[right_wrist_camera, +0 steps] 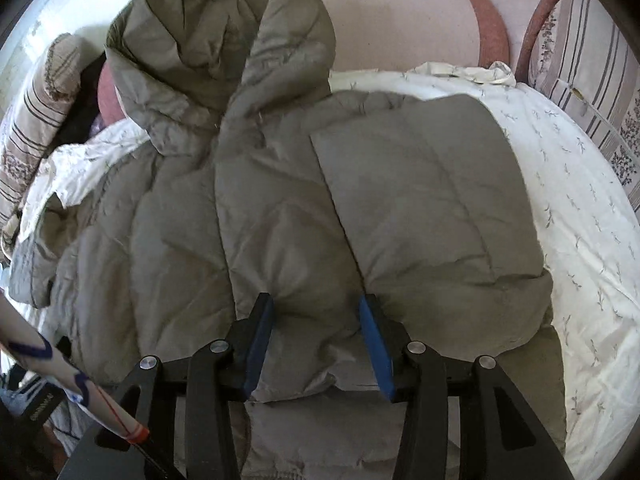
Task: Fold large clothes
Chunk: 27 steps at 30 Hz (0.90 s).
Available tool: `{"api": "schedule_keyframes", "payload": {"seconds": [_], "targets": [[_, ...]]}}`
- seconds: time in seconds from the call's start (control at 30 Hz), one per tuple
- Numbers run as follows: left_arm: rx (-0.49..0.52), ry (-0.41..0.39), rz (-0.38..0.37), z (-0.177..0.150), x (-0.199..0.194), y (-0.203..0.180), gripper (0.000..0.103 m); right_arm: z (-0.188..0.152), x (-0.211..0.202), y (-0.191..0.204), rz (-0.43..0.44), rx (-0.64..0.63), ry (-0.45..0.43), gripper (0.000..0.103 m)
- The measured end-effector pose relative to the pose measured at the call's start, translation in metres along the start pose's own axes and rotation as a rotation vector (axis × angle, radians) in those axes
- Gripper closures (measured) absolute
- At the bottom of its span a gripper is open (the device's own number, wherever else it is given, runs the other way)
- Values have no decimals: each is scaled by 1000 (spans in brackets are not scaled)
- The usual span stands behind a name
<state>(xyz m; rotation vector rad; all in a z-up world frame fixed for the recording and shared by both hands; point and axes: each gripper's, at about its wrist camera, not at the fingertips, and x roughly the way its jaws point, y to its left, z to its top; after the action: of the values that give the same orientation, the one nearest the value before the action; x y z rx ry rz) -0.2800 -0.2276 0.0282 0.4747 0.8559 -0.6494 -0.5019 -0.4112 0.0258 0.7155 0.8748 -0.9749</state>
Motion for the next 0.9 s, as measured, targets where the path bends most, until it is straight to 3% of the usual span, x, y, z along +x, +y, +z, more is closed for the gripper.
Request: {"api": "schedule_keyframes", "payload": {"seconds": [0.37,0.53,0.8,0.9], "targets": [[-54,-81,-63,10,-27,15,0,1,-32,13,15,-14,-63,53],[-63,-135,-28,22,-38,37,0,-3,-33,25,44,-33,-49,53],[-169,-165,97,41,-24,133,0,-9,-40,36,66,-64,-47,52],[-228,-139,156,41,-10,175,0,-12,-39,40,69,-73,-42,48]]}}
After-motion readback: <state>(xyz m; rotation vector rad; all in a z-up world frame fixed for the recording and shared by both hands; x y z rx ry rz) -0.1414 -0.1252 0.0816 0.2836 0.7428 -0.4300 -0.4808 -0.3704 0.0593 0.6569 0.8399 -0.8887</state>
